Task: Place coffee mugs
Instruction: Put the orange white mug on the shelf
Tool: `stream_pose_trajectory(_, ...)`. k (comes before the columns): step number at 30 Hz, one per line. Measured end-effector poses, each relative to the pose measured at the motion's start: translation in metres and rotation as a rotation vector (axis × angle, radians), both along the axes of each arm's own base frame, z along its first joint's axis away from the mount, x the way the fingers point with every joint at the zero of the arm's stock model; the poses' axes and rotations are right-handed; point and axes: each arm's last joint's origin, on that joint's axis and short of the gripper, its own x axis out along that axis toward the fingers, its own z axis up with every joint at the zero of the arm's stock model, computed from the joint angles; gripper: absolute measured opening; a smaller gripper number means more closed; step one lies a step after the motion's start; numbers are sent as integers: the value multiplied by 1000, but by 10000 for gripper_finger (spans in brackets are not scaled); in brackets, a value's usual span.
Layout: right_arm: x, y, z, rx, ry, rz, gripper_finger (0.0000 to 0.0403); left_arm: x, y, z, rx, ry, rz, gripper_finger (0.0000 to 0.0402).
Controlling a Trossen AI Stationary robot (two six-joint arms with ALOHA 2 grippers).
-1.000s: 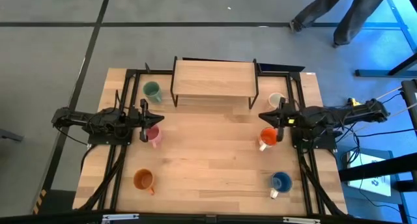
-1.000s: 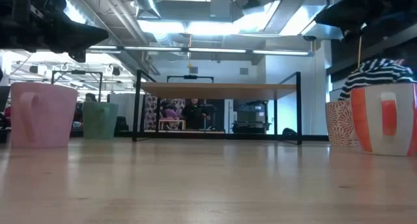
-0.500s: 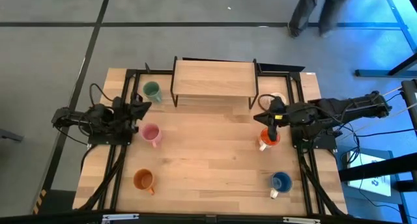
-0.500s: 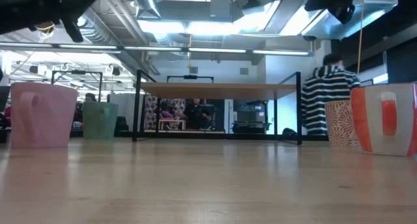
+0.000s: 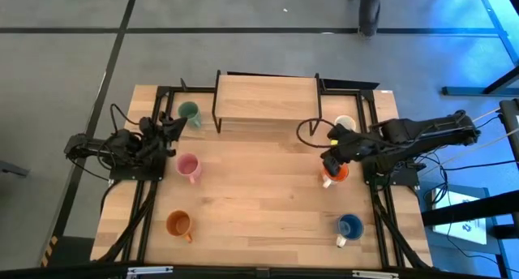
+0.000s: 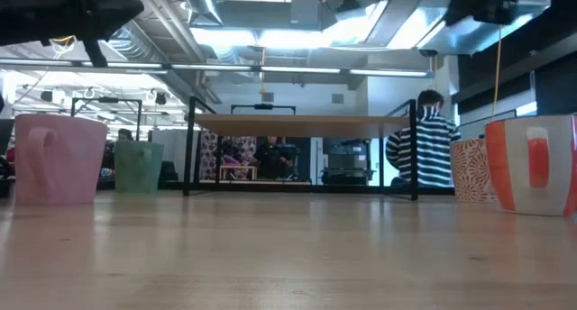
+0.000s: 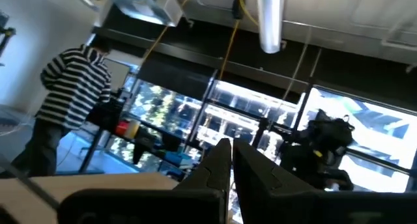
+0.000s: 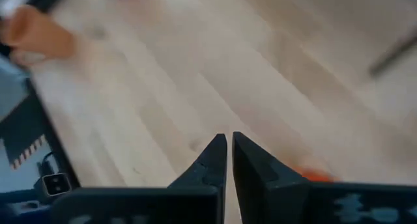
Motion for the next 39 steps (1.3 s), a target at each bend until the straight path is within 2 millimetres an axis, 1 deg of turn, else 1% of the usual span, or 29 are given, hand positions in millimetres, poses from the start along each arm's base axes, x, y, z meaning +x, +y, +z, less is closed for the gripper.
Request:
stream_pose_trajectory(3,-1,0,-10,49,121,-95,19,0,0,0,0,1,0,12)
stream_pose_trajectory(5,-1,1,-17,69,203,-146,34,0,0,0,0,5,4,12)
stream_pose_trajectory(9,8,4,-29,98,303,-155,94,0,2,-2,-34,17,54,12)
stream_pose_trajectory(14,19,7,-44,87,420,-156,174,0,2,-2,-49,19,74,12)
stream_pose_trajectory(16,23,8,-50,86,456,-155,197,0,2,-2,-49,18,74,12)
stream_pose_trajectory(19,29,11,-60,102,511,-147,218,0,2,-2,-49,18,74,12)
stream_pose_trajectory(25,31,11,-81,96,583,-149,227,0,2,-2,-47,18,69,12)
stream_pose_trajectory(39,32,11,-115,116,535,-183,227,0,2,-2,-41,20,61,12)
